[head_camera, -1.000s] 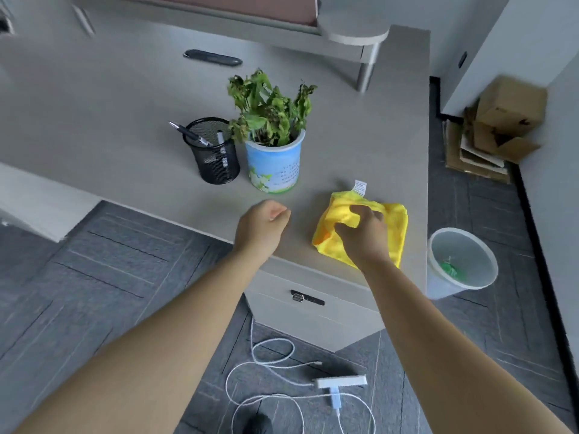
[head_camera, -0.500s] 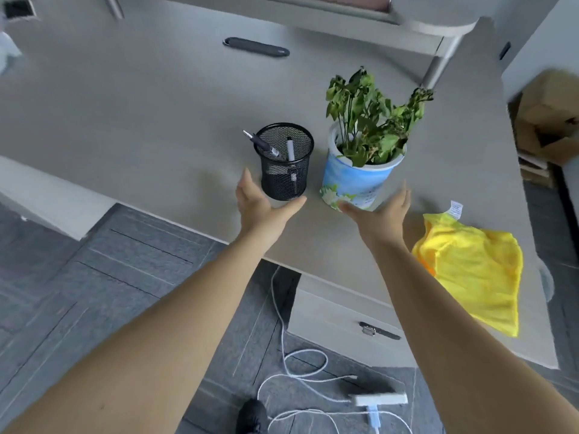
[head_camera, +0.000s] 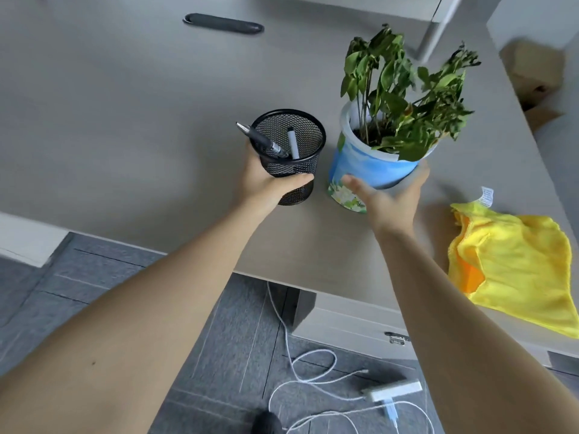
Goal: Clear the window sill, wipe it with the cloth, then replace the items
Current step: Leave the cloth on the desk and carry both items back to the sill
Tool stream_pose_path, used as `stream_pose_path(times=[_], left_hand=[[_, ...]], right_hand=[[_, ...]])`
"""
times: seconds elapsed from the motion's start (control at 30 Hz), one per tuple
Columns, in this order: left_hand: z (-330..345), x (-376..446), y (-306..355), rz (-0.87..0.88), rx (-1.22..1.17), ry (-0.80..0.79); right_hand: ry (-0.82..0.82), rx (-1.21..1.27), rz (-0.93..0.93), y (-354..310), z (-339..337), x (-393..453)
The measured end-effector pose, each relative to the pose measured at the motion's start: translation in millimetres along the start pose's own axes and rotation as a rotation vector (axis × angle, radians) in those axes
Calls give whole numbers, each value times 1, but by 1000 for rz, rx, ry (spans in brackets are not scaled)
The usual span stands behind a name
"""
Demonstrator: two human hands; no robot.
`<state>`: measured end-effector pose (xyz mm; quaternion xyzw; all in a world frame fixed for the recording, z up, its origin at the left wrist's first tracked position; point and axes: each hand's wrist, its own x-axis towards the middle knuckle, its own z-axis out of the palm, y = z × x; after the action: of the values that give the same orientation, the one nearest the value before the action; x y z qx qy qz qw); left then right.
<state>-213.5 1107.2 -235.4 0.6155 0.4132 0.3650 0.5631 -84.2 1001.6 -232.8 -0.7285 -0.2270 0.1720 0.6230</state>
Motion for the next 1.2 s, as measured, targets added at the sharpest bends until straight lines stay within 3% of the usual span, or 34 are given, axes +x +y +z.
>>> stream_pose_path(times=[0.27, 0.67, 0.9, 1.2], left_hand=[[-4, -6, 7, 0, 1, 98], [21, -81, 71, 86, -5, -50], [80, -152, 108, 114, 25, -175], [209, -297, 139, 149, 6, -394]], right_hand=[[65, -31, -49, -12, -2, -11], [86, 21, -49, -54, -81, -53], [195, 97, -140, -69, -189, -96], [381, 26, -124, -70, -388, -189]])
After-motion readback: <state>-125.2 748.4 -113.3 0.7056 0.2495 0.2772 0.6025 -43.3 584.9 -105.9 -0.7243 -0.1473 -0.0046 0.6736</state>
